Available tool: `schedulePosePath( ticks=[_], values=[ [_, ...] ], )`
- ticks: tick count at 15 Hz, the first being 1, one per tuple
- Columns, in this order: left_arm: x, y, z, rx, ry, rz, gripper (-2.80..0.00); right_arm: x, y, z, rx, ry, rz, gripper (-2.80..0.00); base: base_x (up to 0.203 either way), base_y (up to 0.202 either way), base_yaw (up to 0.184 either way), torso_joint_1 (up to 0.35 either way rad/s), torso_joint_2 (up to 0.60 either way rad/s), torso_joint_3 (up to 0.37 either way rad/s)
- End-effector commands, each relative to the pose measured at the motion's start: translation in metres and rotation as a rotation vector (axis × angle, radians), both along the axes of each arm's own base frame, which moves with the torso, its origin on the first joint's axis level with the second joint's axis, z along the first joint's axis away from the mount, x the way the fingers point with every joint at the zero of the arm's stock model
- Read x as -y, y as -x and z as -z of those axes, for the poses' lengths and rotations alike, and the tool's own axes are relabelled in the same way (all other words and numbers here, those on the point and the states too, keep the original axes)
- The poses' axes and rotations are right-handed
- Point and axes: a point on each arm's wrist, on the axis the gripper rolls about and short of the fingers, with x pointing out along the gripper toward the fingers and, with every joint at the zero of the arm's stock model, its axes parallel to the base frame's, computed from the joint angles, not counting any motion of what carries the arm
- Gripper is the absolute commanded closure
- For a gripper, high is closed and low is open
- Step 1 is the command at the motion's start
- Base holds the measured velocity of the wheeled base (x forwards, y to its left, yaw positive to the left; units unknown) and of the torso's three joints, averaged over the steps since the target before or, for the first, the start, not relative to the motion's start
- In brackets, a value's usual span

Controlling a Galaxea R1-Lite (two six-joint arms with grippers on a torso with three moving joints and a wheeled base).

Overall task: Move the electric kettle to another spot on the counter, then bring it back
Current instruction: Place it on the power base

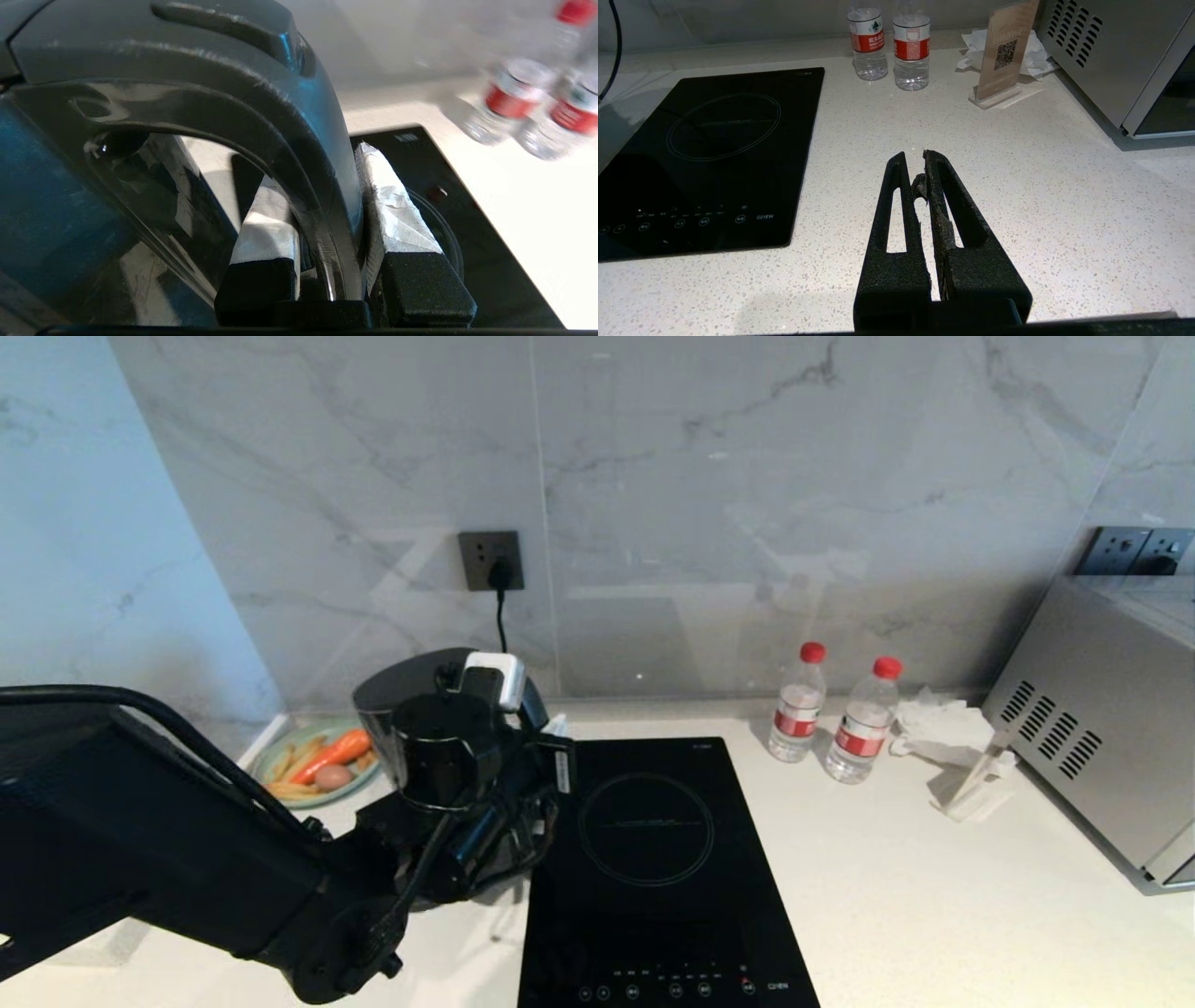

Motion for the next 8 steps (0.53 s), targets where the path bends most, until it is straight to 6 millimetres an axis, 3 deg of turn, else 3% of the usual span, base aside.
schedulePosePath(
  ticks=[1, 8],
  values=[
    [-0.002, -0.011, 0.003, 0.005, 0.004, -0.025, 0.0, 0.0, 0.0, 0.0, 0.0, 0.0, -0.001, 0.0, 0.0, 0.0, 0.0, 0.0, 0.0, 0.0],
    [-0.02, -0.04, 0.016, 0.002, -0.021, -0.108, 0.0, 0.0, 0.0, 0.0, 0.0, 0.0, -0.001, 0.0, 0.0, 0.0, 0.0, 0.0, 0.0, 0.0]
  ],
)
